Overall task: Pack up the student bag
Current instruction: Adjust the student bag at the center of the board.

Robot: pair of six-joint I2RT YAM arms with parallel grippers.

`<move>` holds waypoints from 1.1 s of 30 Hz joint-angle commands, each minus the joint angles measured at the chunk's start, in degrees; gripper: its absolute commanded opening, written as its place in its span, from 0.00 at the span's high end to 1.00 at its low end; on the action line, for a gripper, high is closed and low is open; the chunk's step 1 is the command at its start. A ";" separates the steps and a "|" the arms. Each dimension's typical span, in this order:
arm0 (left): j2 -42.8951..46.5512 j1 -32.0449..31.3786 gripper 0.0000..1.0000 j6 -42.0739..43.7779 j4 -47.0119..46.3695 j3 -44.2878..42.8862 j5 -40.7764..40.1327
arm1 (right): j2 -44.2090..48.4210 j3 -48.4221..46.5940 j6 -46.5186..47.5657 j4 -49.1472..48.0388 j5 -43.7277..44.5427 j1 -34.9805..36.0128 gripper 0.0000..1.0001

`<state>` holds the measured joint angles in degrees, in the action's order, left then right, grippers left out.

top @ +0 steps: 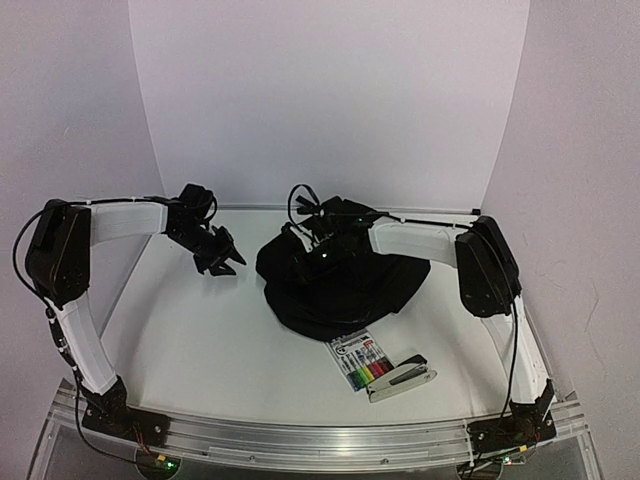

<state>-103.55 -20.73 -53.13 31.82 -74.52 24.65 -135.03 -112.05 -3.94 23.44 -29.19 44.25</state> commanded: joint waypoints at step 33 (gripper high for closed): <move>-9.47 -4.75 0.61 3.37 -8.12 -7.08 14.08 | 2.35 -0.44 0.77 -0.74 6.76 -0.23 0.45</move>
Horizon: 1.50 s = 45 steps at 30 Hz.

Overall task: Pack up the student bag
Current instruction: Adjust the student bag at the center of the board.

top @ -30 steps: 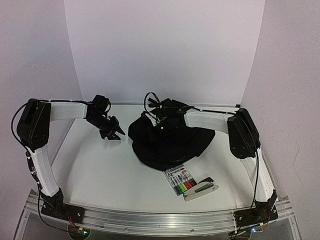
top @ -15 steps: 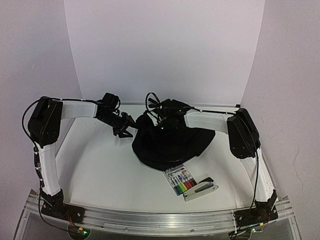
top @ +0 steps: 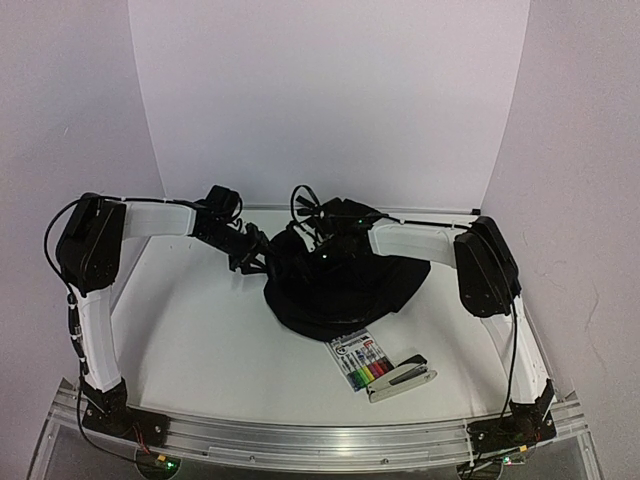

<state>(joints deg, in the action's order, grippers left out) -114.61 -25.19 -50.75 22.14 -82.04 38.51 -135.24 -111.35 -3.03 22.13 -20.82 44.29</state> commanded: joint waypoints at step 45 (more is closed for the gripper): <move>2.14 6.55 0.98 9.37 23.73 -16.50 -7.98 | 8.97 -9.40 3.47 5.57 -22.23 -1.38 0.02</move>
<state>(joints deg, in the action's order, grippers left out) -113.70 -20.64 -44.72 44.22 -94.07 31.29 -135.25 -116.24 1.53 24.46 -34.50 44.78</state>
